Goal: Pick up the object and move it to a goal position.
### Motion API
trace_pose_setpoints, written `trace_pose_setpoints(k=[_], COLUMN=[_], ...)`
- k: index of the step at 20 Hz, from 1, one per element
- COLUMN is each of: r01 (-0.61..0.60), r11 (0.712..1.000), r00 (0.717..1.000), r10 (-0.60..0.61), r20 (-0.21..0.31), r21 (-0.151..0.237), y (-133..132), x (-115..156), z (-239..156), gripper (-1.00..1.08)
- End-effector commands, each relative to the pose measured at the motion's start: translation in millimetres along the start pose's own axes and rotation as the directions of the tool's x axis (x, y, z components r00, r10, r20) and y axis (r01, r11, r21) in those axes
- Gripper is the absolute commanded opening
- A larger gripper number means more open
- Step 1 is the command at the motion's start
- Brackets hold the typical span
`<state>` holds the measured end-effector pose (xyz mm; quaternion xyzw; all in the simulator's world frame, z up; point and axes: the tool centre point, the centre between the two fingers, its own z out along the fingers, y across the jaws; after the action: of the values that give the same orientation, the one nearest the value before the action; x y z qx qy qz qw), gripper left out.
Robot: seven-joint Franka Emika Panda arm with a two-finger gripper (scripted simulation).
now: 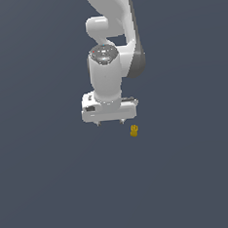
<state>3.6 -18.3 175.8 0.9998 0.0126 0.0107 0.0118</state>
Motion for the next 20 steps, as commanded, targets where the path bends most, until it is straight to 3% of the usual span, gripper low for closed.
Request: trace_pose_setpoints(k=[1, 10, 20], r01=[0.000, 0.051, 0.029], r11=[1.000, 0.999, 1.000], r00=[1.000, 0.998, 0.999], r10=[0.000, -0.051, -0.029], r20=[0.000, 0.037, 0.035], r21=[0.000, -0.001, 0.001], y=[0, -1, -11], x=[0, -10, -11], z=[0, 16, 22], gripper=[1.00, 1.00, 1.00])
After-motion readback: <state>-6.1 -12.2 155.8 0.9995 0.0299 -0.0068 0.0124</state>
